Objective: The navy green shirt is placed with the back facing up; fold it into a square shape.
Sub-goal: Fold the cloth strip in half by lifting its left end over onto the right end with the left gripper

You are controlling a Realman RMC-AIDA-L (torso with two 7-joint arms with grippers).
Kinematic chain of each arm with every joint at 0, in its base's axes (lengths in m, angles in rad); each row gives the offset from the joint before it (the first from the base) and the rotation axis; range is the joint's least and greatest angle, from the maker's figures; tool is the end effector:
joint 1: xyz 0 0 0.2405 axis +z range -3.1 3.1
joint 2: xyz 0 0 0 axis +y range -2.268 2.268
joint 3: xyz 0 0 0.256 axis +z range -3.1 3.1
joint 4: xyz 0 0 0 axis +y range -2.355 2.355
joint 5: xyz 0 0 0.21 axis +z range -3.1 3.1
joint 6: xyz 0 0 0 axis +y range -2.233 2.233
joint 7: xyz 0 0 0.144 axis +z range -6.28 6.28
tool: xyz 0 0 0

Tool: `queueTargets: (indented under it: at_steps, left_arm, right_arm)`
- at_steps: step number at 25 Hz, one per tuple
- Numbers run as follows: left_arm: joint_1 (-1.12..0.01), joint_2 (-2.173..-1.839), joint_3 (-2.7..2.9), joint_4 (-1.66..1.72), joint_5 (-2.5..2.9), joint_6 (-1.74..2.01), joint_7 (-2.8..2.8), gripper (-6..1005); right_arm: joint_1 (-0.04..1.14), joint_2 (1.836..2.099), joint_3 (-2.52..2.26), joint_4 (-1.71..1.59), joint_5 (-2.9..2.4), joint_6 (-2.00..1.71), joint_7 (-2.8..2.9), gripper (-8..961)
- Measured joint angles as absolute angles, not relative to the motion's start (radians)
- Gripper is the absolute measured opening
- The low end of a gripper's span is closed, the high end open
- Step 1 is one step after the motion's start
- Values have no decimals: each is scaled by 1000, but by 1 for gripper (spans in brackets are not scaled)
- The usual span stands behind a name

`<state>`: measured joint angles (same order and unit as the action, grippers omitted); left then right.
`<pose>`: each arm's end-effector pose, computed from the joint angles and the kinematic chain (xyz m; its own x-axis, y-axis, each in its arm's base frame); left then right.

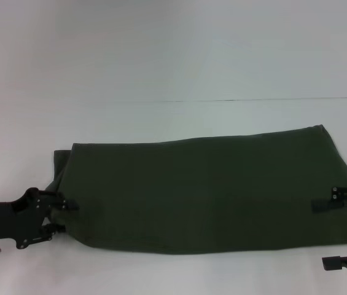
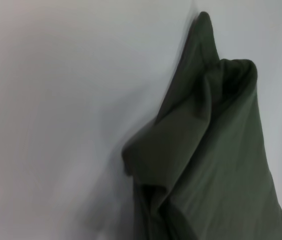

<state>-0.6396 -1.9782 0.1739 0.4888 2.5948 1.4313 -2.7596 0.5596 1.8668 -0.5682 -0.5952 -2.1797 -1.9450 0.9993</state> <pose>-0.3328 0.3387 0.0246 -0.4778 0.8149 0.3281 0.8738 0.4021 0.2736 0.2823 0.3019 0.0786 0.9176 0.0146 -0.3973 -0.0267 -0.9948 -0.0983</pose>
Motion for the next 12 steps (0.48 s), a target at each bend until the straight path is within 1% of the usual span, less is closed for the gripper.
queueTargets:
  at_steps: [12]
  left_arm:
    - [-631, -1982, 176, 492, 2594, 1441, -2758, 483]
  right_arm:
    - [561, 1869, -570, -595, -2180, -1945, 994, 925]
